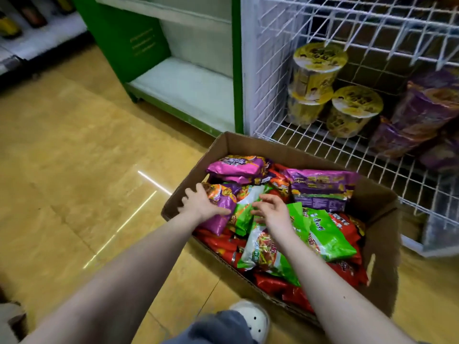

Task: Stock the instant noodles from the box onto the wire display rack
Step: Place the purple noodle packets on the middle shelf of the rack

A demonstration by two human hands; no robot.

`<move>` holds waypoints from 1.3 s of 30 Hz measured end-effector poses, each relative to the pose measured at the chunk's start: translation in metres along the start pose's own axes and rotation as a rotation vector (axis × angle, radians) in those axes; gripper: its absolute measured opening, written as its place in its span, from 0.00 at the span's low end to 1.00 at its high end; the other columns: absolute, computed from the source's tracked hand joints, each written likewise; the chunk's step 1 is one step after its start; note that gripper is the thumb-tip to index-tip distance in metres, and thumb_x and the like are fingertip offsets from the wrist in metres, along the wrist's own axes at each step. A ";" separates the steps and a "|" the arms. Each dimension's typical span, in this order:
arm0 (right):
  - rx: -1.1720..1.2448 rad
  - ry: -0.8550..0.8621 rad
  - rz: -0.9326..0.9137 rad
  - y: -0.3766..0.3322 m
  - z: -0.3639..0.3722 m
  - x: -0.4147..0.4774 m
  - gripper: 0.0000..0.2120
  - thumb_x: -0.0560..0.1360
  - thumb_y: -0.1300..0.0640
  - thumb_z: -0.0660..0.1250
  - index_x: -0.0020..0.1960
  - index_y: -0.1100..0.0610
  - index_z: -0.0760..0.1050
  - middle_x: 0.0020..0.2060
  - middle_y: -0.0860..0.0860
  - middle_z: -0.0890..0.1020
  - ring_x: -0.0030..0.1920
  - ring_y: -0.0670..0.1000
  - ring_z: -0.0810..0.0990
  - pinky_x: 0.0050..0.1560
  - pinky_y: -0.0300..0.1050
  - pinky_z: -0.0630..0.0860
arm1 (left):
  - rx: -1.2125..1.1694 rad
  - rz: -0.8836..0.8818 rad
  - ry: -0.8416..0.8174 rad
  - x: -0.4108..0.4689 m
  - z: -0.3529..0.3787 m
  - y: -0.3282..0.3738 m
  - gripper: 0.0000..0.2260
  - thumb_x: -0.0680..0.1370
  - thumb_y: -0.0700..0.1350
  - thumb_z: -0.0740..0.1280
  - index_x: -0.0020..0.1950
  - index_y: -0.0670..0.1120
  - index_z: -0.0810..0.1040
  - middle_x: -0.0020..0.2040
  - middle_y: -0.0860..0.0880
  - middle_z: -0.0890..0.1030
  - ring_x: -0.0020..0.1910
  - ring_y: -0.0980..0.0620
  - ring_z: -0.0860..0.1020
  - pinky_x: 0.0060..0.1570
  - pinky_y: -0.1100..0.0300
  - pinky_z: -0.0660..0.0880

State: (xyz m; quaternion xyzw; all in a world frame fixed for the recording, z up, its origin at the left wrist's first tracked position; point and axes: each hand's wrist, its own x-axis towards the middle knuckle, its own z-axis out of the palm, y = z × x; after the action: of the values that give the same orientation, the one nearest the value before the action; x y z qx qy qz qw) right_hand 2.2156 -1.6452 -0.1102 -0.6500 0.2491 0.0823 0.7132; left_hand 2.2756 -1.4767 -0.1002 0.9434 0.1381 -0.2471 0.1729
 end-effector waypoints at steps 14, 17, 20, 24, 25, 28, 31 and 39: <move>-0.028 0.090 0.242 -0.040 0.017 -0.007 0.02 0.79 0.61 0.61 0.50 0.55 0.69 0.46 0.57 0.76 0.40 0.50 0.76 0.35 0.41 0.74 | -0.152 0.161 -0.073 -0.012 -0.039 0.024 0.25 0.71 0.51 0.72 0.63 0.43 0.71 0.60 0.44 0.78 0.59 0.42 0.76 0.58 0.55 0.71; 0.115 0.054 0.305 -0.048 0.002 0.008 0.09 0.81 0.56 0.57 0.57 0.59 0.68 0.52 0.60 0.75 0.50 0.59 0.78 0.41 0.48 0.75 | -0.112 0.175 -0.061 -0.005 -0.050 0.046 0.23 0.70 0.54 0.73 0.58 0.42 0.73 0.57 0.42 0.79 0.57 0.42 0.77 0.55 0.55 0.71; 0.231 -0.049 0.373 -0.046 -0.015 0.017 0.20 0.82 0.51 0.53 0.65 0.64 0.66 0.59 0.65 0.75 0.60 0.65 0.75 0.48 0.52 0.76 | -0.048 0.164 -0.090 -0.002 -0.059 0.064 0.25 0.71 0.56 0.72 0.60 0.41 0.76 0.59 0.41 0.79 0.57 0.43 0.77 0.53 0.58 0.71; 0.354 -0.129 0.393 -0.049 -0.027 0.004 0.22 0.81 0.46 0.52 0.66 0.61 0.66 0.62 0.66 0.73 0.58 0.64 0.76 0.51 0.54 0.76 | 0.012 0.228 -0.219 -0.032 -0.081 0.099 0.20 0.71 0.52 0.71 0.58 0.43 0.74 0.53 0.45 0.78 0.46 0.47 0.77 0.37 0.61 0.73; 0.422 -0.151 0.411 -0.053 -0.030 0.000 0.23 0.80 0.43 0.52 0.65 0.60 0.66 0.61 0.66 0.74 0.55 0.63 0.77 0.50 0.54 0.76 | 0.066 0.280 -0.232 -0.044 -0.086 0.108 0.18 0.71 0.51 0.71 0.56 0.44 0.73 0.49 0.46 0.76 0.41 0.48 0.75 0.30 0.64 0.70; 0.660 -0.241 0.439 -0.065 -0.042 -0.018 0.31 0.75 0.32 0.49 0.58 0.57 0.71 0.54 0.65 0.77 0.49 0.60 0.79 0.46 0.52 0.76 | 0.151 0.488 -0.259 -0.075 -0.100 0.126 0.14 0.71 0.46 0.73 0.47 0.45 0.69 0.40 0.49 0.72 0.38 0.51 0.70 0.24 0.66 0.64; 0.789 -0.270 0.438 -0.069 -0.064 -0.035 0.33 0.72 0.30 0.52 0.53 0.59 0.75 0.49 0.61 0.80 0.49 0.59 0.78 0.47 0.53 0.75 | 0.207 0.691 -0.282 -0.105 -0.111 0.131 0.18 0.67 0.40 0.76 0.45 0.45 0.67 0.35 0.52 0.70 0.32 0.56 0.67 0.24 0.69 0.63; 0.907 -0.235 0.238 -0.060 -0.082 -0.060 0.10 0.72 0.57 0.64 0.52 0.58 0.76 0.42 0.57 0.85 0.39 0.54 0.85 0.37 0.52 0.82 | 0.318 1.011 -0.254 -0.115 -0.105 0.130 0.36 0.62 0.45 0.80 0.66 0.49 0.69 0.66 0.50 0.71 0.64 0.54 0.69 0.65 0.60 0.65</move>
State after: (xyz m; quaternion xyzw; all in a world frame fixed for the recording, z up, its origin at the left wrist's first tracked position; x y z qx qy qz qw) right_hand 2.1701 -1.7208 -0.0323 -0.2269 0.2505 0.1192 0.9336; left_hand 2.2685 -1.5724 0.0783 0.8694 -0.3939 -0.2630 0.1410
